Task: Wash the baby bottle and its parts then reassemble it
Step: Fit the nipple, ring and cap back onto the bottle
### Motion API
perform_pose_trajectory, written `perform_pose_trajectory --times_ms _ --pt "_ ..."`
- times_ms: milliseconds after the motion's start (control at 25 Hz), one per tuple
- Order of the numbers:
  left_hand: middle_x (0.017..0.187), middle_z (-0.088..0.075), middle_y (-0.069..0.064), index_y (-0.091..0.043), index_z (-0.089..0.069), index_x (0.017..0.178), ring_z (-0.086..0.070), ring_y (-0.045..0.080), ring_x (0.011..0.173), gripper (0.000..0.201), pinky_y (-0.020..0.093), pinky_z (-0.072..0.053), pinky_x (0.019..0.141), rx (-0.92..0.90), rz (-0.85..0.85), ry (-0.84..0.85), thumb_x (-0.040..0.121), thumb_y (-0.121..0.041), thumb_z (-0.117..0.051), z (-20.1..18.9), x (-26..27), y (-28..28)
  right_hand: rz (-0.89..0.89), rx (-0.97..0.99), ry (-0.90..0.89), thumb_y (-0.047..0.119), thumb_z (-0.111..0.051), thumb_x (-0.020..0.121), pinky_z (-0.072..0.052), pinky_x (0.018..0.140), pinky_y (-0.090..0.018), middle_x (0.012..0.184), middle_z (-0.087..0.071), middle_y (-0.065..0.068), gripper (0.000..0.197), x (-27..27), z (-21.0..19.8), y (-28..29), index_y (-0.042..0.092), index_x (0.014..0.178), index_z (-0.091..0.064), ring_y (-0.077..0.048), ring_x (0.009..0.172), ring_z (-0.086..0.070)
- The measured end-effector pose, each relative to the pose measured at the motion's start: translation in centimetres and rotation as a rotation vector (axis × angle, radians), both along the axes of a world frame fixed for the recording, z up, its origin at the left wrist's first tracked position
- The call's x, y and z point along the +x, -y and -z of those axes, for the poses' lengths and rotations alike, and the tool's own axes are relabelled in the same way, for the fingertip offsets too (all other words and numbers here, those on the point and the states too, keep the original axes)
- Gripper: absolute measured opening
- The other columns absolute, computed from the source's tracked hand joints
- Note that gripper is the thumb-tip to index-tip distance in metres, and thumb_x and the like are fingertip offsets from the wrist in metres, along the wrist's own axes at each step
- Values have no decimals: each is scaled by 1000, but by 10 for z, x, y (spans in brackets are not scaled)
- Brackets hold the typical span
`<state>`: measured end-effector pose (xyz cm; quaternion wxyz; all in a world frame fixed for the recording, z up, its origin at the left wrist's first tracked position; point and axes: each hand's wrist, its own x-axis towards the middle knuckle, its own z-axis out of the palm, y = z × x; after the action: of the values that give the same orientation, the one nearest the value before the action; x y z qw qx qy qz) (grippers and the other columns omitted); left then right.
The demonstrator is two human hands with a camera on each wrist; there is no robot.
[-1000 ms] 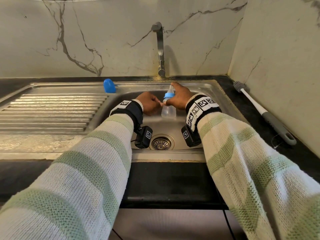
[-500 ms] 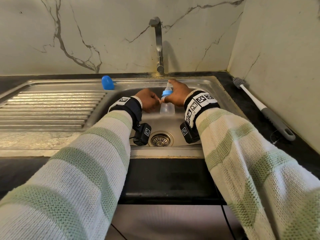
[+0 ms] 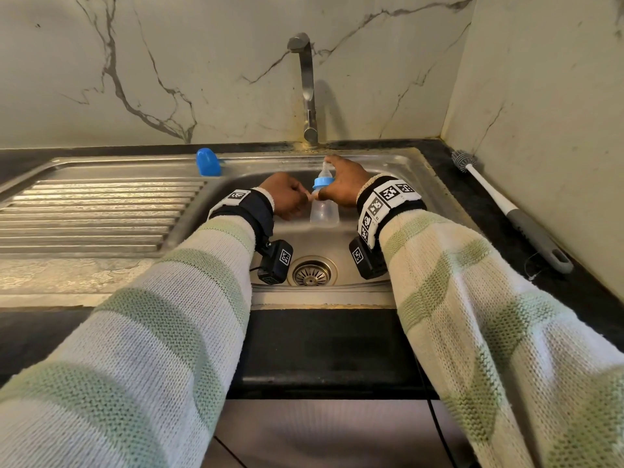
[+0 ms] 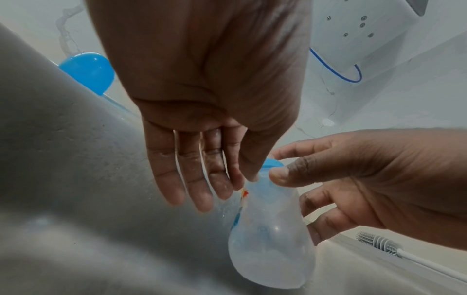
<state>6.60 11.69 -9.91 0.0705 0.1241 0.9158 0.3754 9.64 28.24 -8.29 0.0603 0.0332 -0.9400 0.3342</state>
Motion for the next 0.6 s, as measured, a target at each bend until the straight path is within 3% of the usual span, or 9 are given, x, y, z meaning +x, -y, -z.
perform_pose_trajectory --times_ms 160,240,320,600 --pt "76 -68 7 -15 -69 85 -64 21 74 9 38 -59 76 8 -68 -58 90 -16 -62 1 -4 4 132 -61 -195 22 -73 82 -45 98 -36 137 -50 -14 79 -3 -7 -5 18 147 -29 -29 120 -54" --pt "77 -69 7 -15 -70 85 -65 21 74 10 37 -59 76 -17 -79 -66 90 -16 -61 1 -4 5 76 11 -100 23 -78 79 -45 99 -37 141 -49 -14 89 -3 -5 -6 17 150 -26 -30 121 -53" --pt "82 -71 10 -12 -71 90 -66 22 77 12 37 -59 77 -34 -82 -73 89 -17 -61 1 -5 5 44 92 -33 26 -80 76 -46 94 -34 139 -52 -13 87 -5 0 -7 16 148 -32 -30 118 -56" --pt "72 -64 -6 -15 -72 86 -65 19 83 12 32 -55 84 -58 -111 -193 89 -17 -61 1 -11 6 129 -34 -177 24 -77 77 -45 90 -32 131 -52 -14 78 -7 0 -8 16 142 -35 -30 114 -55"
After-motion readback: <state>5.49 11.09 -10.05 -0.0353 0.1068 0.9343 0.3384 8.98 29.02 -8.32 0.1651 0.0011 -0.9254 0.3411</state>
